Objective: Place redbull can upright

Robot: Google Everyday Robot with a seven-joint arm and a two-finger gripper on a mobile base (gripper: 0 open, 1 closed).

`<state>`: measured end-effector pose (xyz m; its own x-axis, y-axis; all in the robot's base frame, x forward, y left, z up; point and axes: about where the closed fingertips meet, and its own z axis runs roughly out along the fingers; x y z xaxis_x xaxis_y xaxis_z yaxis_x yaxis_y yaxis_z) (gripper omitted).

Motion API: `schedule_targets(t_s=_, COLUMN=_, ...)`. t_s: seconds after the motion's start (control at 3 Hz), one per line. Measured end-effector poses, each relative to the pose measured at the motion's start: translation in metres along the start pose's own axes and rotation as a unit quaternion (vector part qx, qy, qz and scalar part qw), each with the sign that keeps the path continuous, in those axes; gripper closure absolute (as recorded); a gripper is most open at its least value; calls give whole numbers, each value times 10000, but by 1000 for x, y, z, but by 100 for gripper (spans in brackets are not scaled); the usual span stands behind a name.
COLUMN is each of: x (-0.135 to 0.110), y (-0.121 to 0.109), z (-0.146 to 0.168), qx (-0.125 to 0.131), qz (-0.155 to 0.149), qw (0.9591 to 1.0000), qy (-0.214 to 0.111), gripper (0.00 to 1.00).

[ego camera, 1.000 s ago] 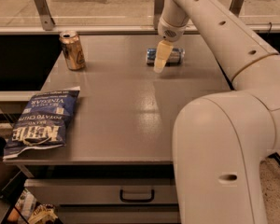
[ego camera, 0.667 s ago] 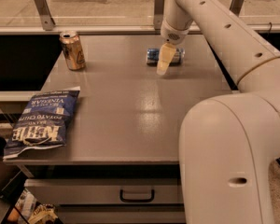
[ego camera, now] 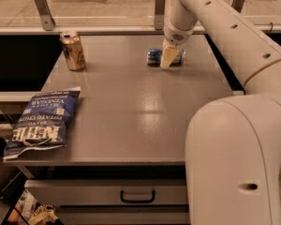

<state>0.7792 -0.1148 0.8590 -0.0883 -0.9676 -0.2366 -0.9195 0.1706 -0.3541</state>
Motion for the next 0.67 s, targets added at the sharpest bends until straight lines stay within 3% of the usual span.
schedule_targets(t_s=0.67, x=-1, y=2, z=8, qx=-43, qz=-10, qw=10000, qy=6, gripper=86)
